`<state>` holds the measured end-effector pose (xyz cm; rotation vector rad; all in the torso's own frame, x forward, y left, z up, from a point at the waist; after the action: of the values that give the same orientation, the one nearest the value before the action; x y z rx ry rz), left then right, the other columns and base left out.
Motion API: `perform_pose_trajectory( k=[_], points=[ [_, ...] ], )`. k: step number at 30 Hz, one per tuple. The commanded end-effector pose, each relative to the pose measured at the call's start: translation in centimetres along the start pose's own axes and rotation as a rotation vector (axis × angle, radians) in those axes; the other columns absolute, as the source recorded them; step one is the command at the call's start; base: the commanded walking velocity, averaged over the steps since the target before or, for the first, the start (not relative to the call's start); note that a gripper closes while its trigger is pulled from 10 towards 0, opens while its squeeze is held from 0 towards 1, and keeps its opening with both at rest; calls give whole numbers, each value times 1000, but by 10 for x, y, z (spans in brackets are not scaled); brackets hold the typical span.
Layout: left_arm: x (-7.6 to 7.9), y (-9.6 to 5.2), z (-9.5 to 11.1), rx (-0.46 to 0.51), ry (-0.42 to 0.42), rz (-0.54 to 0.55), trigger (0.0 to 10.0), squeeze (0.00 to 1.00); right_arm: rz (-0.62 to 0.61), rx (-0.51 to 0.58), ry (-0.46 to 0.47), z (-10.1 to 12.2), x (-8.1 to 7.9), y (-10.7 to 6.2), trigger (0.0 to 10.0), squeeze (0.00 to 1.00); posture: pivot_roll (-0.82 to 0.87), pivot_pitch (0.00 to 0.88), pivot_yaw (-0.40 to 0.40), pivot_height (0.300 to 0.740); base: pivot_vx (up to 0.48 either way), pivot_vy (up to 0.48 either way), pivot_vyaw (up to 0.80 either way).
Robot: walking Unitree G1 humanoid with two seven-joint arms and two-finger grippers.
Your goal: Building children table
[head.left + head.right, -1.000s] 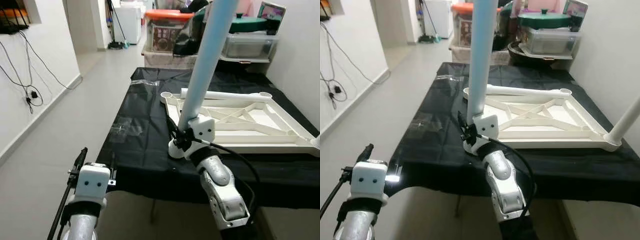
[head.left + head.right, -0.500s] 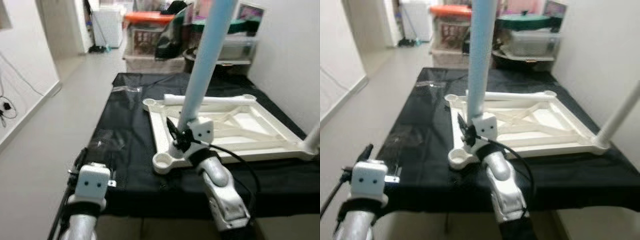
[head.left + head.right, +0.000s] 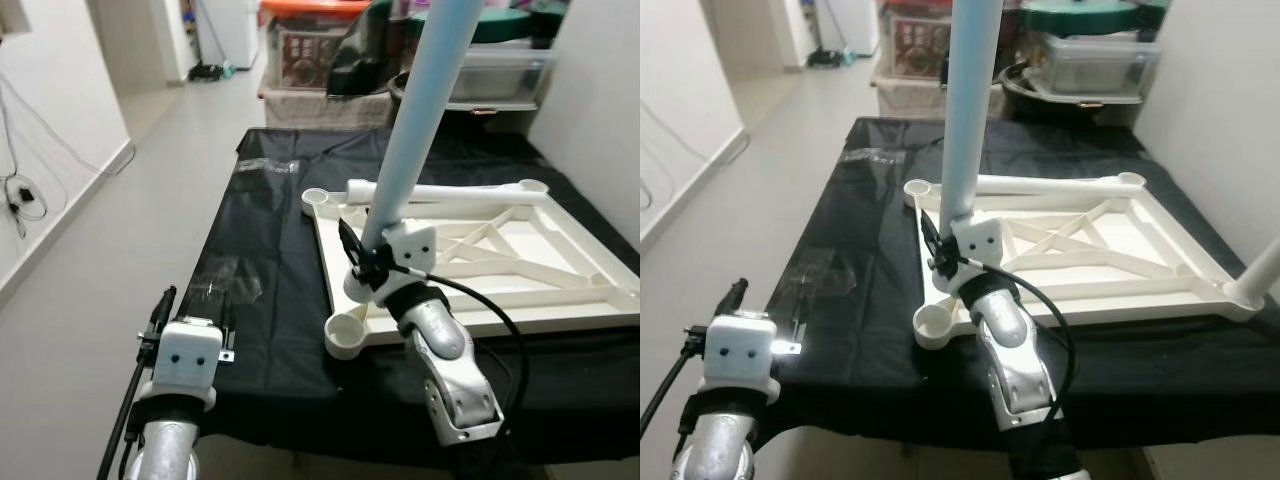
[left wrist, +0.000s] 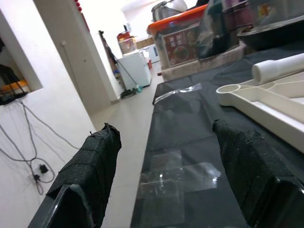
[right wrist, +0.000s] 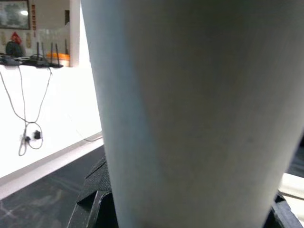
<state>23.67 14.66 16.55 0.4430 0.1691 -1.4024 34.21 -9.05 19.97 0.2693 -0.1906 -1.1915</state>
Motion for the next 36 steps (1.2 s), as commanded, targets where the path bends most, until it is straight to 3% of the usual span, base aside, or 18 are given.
perform_pose_trajectory(
  k=[1,14,24,30,36],
  points=[
    [2,-1,0,3,6,-7,10000,0,8,19,12,4,-2,2,10000,0,92,0,-59,740,266,0,0],
    [3,-1,-1,-2,-5,-14,10000,0,12,17,11,2,-3,3,10000,0,93,0,-59,740,270,0,0],
    [-1,-2,-3,-11,-11,7,10000,0,29,47,41,9,-3,9,10000,0,92,0,-55,740,0,0,0],
    [2,-3,-4,-17,-14,-4,10000,0,69,70,112,17,-3,20,10000,0,90,0,-52,740,0,0,0],
    [6,-7,0,-16,-26,-23,10000,0,87,81,124,24,8,47,10000,0,98,0,-57,740,0,0,0]
  ],
)
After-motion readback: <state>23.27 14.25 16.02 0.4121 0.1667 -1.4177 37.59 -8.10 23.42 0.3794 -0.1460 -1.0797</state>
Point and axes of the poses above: a point about 5 cm out from each wrist's last joint towards the gripper, its own y axis pointing out of the wrist towards the gripper, its own z axis along the axis of the wrist's last joint, x = y × z, the point moved 4 cm from there along y, pointing out of the wrist towards the gripper, and after that the axes turned 7 degrees about y, right-handed, at the moved point
